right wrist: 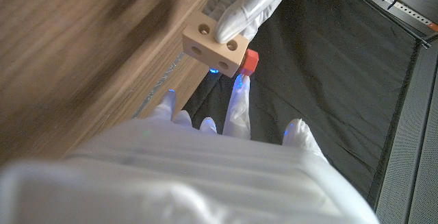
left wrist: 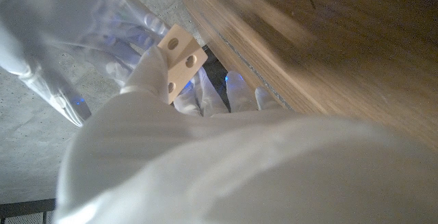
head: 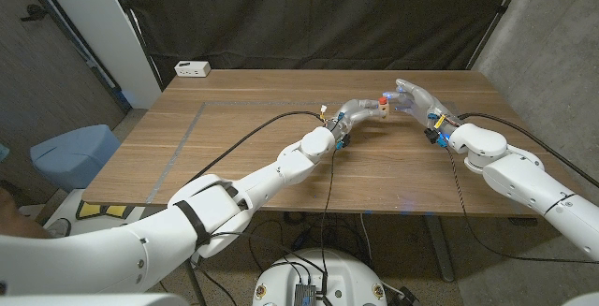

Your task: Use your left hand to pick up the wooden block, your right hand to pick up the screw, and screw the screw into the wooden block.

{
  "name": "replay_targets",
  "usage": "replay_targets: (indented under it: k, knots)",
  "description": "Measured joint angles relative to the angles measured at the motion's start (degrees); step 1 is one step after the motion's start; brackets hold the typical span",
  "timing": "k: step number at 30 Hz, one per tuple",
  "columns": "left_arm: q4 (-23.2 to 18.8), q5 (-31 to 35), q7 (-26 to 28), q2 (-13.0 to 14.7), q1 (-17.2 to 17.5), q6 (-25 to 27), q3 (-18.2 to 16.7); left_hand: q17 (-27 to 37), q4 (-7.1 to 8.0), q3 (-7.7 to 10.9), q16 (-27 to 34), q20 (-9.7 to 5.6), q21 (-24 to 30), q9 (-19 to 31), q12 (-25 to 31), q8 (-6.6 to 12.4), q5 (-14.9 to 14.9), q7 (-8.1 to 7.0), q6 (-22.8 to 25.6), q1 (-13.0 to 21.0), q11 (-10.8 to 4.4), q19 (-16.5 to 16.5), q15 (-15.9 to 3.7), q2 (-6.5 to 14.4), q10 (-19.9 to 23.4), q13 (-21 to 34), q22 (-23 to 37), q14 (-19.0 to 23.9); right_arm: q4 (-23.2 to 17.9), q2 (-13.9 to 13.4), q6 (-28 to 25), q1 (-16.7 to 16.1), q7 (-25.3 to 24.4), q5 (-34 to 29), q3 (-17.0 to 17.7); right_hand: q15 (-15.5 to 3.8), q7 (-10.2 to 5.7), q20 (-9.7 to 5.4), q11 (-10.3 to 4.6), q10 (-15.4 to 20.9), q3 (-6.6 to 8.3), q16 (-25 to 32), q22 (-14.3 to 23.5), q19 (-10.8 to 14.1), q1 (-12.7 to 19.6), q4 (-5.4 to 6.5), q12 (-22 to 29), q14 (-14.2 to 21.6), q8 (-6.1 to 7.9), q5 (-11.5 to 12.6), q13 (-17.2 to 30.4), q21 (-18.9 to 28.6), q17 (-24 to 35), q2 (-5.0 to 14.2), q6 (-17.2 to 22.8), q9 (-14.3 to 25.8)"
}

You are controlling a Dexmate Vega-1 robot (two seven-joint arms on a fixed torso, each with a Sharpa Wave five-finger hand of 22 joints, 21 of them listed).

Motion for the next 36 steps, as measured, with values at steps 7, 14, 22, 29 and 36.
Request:
replay_targets:
  k: [7, 14, 22, 29, 36]
  knots:
    - [-0.08, 0.0, 0.02, 0.03, 0.01, 0.08, 0.0, 0.0, 0.0, 0.0, 0.0, 0.0, 0.0, -0.02, 0.0, 0.0, 0.0, 0.0, 0.0, -0.01, 0.0, 0.0, 0.0, 0.01, 0.0, 0.0, 0.0, 0.0, -0.05, -0.08, -0.01, -0.12, 0.03, 0.09, 0.06, 0.0, 0.13, 0.0, -0.21, 0.22, 0.0, 0.0, 0.0, 0.0, 0.0, 0.0, 0.0, 0.0, 0.24, 0.0, 0.0, 0.0, 0.0, 0.0, 1.08, 0.0]
    - [-0.05, 0.02, 0.02, -0.02, -0.01, 0.08, 0.03, 0.0, 0.0, 0.0, 0.0, 0.0, 0.0, 0.01, 0.0, 0.0, 0.0, 0.0, 0.0, -0.06, 0.01, 0.0, 0.0, 0.06, -0.01, 0.0, 0.0, 0.0, -0.3, -0.23, -0.03, -0.39, 0.0, 0.17, 0.26, -0.21, 0.47, 0.0, -0.29, 0.75, 0.0, 0.0, 0.0, 0.0, 0.0, 0.0, 0.23, 0.22, 0.7, 0.0, 0.0, 0.0, 0.0, 0.0, 2.5, -0.02]
    - [-0.05, 0.05, 0.02, -0.02, -0.02, 0.08, 0.04, 0.0, 0.0, 0.0, 0.0, 0.0, 0.0, 0.03, 0.0, 0.0, -0.01, 0.0, 0.0, -0.06, 0.22, 0.0, 0.0, 0.05, 0.03, 0.0, 0.0, 0.0, -0.41, -0.27, -0.16, -0.53, -0.12, 0.31, 0.34, -0.21, 0.67, -0.22, -0.91, 1.36, 0.0, 0.0, 0.0, 0.22, 0.0, 0.0, 0.22, 0.22, 0.9, 0.0, -0.14, 0.23, 0.01, 0.0, 3.33, -0.04]
    - [-0.03, 0.03, 0.01, -0.05, -0.03, 0.21, 0.04, 0.0, 0.0, 0.0, 0.0, 0.0, 0.0, 0.03, 0.0, 0.04, -0.02, 0.0, 0.0, -0.06, 0.23, 0.0, 0.0, 0.05, 0.02, 0.0, 0.0, 0.0, -0.65, -0.38, -0.54, -0.74, -0.43, 0.45, 0.46, -0.21, 0.78, -0.01, -0.91, 1.97, 0.24, 0.0, 0.0, 0.43, 0.0, -0.24, 0.45, 0.22, 1.16, 0.0, -0.14, 0.23, 0.01, 0.0, 4.05, -0.15]
    - [0.5, -0.05, -0.04, -0.24, -0.2, 0.21, 0.01, 0.0, 0.0, 0.0, 0.0, -0.11, 0.0, 0.02, 0.0, 0.04, -0.18, 0.0, 0.0, -0.07, 0.2, 0.11, 0.0, 0.04, 0.04, 0.0, 0.0, 0.0, -0.88, -0.46, -0.85, -1.01, -0.9, 0.6, 0.65, -0.2, 0.8, -0.01, -1.11, 2.8, 0.24, 0.0, 0.0, 0.43, 0.0, -0.24, 0.46, 0.22, 1.37, 0.0, -0.14, 0.23, 0.01, 0.0, 4.68, -0.12]
